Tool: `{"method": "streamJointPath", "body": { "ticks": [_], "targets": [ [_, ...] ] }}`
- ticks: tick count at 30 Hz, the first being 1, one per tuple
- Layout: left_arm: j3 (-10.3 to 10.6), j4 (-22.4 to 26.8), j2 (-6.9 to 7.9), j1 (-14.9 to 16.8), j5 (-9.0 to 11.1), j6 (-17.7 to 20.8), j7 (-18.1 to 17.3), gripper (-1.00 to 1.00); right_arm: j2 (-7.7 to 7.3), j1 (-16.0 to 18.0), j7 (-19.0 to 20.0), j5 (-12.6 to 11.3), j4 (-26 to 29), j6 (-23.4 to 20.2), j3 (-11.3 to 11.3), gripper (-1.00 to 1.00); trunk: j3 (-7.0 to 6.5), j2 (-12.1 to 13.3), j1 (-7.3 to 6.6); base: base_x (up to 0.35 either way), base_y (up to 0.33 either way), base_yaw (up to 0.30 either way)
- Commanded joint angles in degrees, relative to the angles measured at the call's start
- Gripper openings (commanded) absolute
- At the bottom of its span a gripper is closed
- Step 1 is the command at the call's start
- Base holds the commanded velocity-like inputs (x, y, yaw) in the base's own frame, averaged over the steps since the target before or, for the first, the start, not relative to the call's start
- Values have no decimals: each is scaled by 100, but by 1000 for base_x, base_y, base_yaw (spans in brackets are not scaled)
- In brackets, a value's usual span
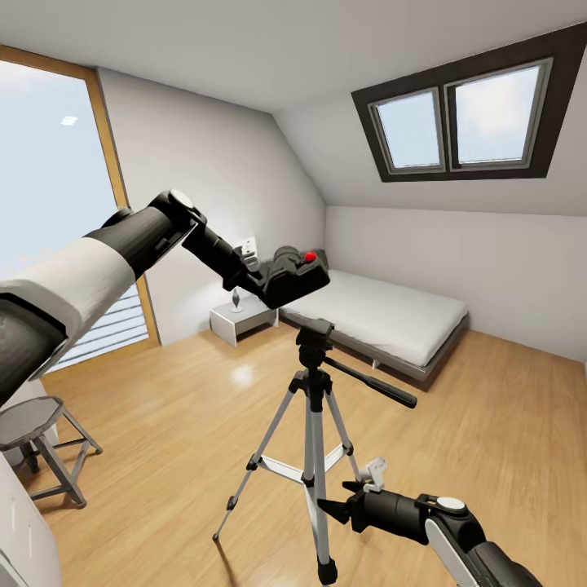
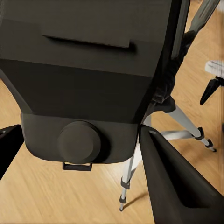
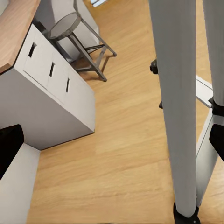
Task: Attach the digital camera to the camera tripod in the bedroom.
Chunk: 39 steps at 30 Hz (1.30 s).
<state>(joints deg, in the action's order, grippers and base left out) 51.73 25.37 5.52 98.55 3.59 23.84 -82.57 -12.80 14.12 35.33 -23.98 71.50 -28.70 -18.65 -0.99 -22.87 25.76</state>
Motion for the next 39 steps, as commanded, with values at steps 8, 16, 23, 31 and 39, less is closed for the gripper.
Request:
{"method": "streamJointPath", "body": {
  "ticks": [8,16,23,31,39],
  "targets": [
    [35,9,8,-38,34,41,-5,-100,-3,6,-13,-54,2,-45,-8,100,3,-6,2,0,0,0],
    [35,9,8,-38,34,41,-5,-100,-3,6,-13,-54,2,-45,-8,100,3,-6,2,0,0,0],
    [35,9,8,-38,34,41,-5,-100,-3,6,-13,-54,2,-45,-8,100,3,-6,2,0,0,0],
    [35,9,8,-38,34,41,-5,-100,-3,6,-13,-54,2,-45,-8,100,3,-6,2,0,0,0],
    [43,16,-37,-68,36,52,-10,-100,59,46,-99,-51,-1,45,-6,100,3,-6,2,0,0,0]
  ]
}}
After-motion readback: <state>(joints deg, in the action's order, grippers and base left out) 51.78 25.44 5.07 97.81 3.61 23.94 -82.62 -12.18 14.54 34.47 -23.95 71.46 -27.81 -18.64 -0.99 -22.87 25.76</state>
